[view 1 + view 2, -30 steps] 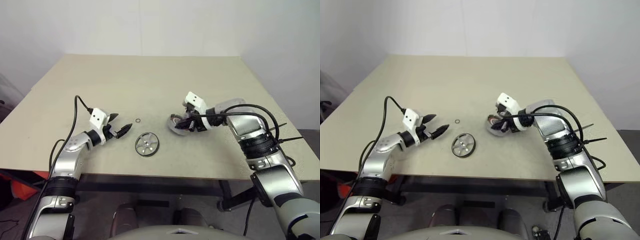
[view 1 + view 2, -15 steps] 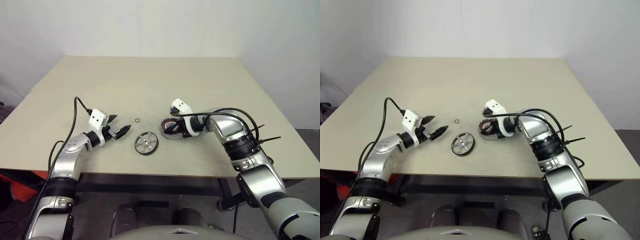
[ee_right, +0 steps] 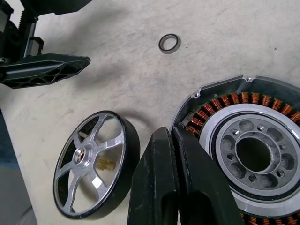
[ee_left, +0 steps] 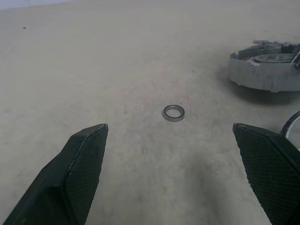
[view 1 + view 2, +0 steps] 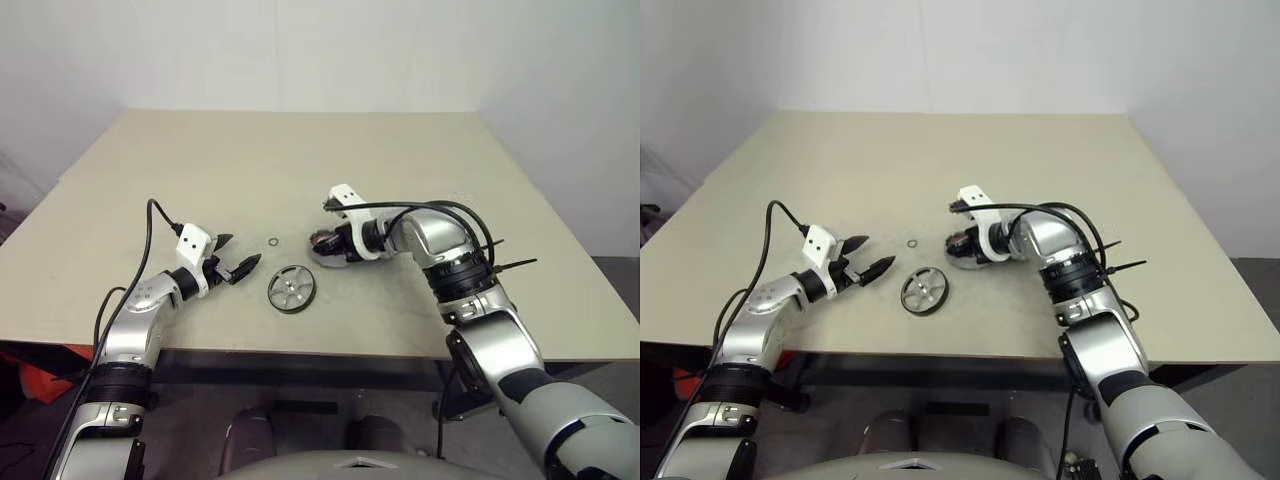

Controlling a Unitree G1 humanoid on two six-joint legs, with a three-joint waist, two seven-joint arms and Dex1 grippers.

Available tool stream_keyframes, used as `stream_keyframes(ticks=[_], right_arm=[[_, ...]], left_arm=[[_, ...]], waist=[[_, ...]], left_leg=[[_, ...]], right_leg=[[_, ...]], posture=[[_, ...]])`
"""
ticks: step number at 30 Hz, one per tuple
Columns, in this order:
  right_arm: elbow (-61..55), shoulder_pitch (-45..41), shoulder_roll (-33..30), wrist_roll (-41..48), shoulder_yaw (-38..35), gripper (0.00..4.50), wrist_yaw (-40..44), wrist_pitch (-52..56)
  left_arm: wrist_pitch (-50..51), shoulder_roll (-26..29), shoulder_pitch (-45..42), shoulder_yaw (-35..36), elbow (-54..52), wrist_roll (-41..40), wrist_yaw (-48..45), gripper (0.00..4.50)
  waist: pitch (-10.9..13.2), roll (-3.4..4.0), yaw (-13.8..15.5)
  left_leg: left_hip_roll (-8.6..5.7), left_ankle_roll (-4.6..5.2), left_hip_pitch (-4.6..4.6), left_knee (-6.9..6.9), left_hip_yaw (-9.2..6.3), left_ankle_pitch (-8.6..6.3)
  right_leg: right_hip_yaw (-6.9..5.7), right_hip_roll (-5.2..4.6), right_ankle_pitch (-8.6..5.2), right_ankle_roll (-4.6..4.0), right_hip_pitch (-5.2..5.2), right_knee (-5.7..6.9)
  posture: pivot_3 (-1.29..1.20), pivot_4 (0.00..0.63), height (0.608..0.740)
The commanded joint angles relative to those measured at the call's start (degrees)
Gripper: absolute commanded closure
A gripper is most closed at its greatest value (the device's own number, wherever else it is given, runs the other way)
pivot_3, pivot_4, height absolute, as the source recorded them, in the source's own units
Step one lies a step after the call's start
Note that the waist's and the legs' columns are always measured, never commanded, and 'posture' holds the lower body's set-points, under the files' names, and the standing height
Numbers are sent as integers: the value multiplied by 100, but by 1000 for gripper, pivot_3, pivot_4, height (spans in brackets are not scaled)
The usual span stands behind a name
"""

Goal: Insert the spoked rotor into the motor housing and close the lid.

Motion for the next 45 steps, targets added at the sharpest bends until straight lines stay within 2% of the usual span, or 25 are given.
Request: stream_keyframes(ticks=[1, 2, 7, 10, 13, 16, 19, 23, 31, 39, 45], right_arm=[[-59, -151, 81, 173, -197, 4068, -163, -53], [-58, -157, 86, 198, -212, 3903, -191, -46], [-429, -188, 35, 421, -239, 2216, -188, 185], [-731, -189, -23, 534, -264, 2216, -187, 120], [-1061, -90, -143, 519, -201, 2216, -123, -437], [-1423, 248, -423, 282, -105, 2216, -52, -1722], [-1391, 634, -630, 5, -279, 2216, -351, -2701], [-1631, 1020, -544, 144, -776, 2216, -848, -2777], [-2381, 1688, -560, 271, -1316, 2216, -1407, -2589], [-2418, 1775, -568, 290, -1510, 2216, -1713, -2541], [-2321, 1740, -575, 342, -1572, 2216, -1837, -2531]], left_arm=[[-17, 98, -63, 66, -228, -35, -4, 0], [-14, 102, -67, 64, -226, -37, -4, 0], [1, 109, -95, 44, -190, -50, -37, 0], [-10, 92, -138, 24, -136, -62, -83, 0], [-12, 61, -173, 2, -115, -84, -126, 0], [-3, -1, -215, -16, -100, -106, -142, 0], [9, -38, -439, -65, 119, 13, -55, 0], [-154, -78, -753, -220, 498, 147, -190, 0], [-460, -380, -1343, -417, 1425, 410, -119, 0], [-834, -545, -1692, -525, 2122, 742, 71, 0], [-733, -539, -1708, -811, 2248, 1078, 68, 0]], waist=[[0, 0, 0], [0, 0, 2], [0, 0, 9], [0, 0, 12], [0, 0, 16], [-1, -2, 31], [-1, -4, 58], [-1, -5, 41], [-1, -5, 23], [-1, -5, 16], [-1, -5, 19]], left_leg=[[0, 0, 0, 0, 0, 0], [0, -1, 1, 0, 0, 0], [-1, -3, 3, 1, 0, 2], [0, -4, 3, 0, -1, 2], [-1, -4, 1, -2, 0, 2], [-2, -3, 1, -2, 0, 2], [-5, -2, 1, -1, 0, 1], [-7, -5, 2, 1, 0, 3], [-8, -1, 0, 0, -1, 1], [-9, -2, 5, 0, -1, 2], [-9, -1, 3, 0, -1, 1]], right_leg=[[0, 0, 0, 0, 0, 0], [0, -1, 0, 1, 0, 0], [0, -2, -7, 13, 3, 2], [0, -1, -3, 7, 3, 2], [0, -1, -1, 4, 2, -1], [0, -2, -1, 4, 2, -3], [0, -5, -3, 8, 7, -6], [1, -4, -6, 17, 7, -2], [2, -4, 0, 5, 7, -6], [2, -5, -1, 7, 11, -6], [2, -5, 0, 5, 11, -7]], posture=[[0, 0, 740], [0, 0, 740], [0, 0, 740], [0, 0, 740], [0, 0, 740], [0, 0, 740], [0, 0, 740], [0, 0, 740], [0, 0, 740], [0, 0, 740], [0, 0, 740]])
